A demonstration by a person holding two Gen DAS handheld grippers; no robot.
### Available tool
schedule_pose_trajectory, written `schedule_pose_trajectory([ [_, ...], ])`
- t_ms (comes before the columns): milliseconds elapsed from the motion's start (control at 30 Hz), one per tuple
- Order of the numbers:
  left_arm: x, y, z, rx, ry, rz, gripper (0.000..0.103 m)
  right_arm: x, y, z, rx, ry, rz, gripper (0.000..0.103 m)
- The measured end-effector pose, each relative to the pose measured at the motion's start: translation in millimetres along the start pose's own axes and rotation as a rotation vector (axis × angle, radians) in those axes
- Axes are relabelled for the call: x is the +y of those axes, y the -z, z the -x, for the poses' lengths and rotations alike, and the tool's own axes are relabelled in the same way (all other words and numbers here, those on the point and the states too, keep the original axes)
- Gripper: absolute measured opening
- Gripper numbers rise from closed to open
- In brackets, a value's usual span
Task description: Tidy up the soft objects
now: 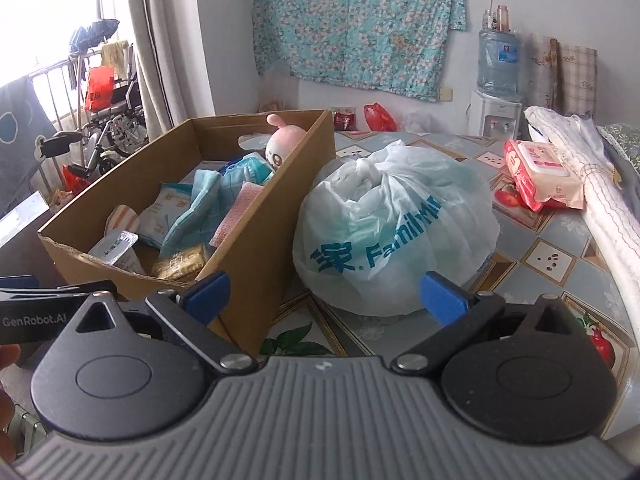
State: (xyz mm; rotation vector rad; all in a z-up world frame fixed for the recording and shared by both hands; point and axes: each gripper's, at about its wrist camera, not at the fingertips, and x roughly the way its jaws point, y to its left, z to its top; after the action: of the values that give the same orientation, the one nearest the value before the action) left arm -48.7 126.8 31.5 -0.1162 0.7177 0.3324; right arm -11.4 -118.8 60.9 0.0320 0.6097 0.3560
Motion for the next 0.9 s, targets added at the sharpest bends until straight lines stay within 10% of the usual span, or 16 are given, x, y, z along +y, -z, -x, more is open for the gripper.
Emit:
schedule_pose_trajectory([
  [900,-3,3,-6,0.026,0.019,-0.015,0.103,3,1,-13,0.071,0.0,0.017,0.102],
])
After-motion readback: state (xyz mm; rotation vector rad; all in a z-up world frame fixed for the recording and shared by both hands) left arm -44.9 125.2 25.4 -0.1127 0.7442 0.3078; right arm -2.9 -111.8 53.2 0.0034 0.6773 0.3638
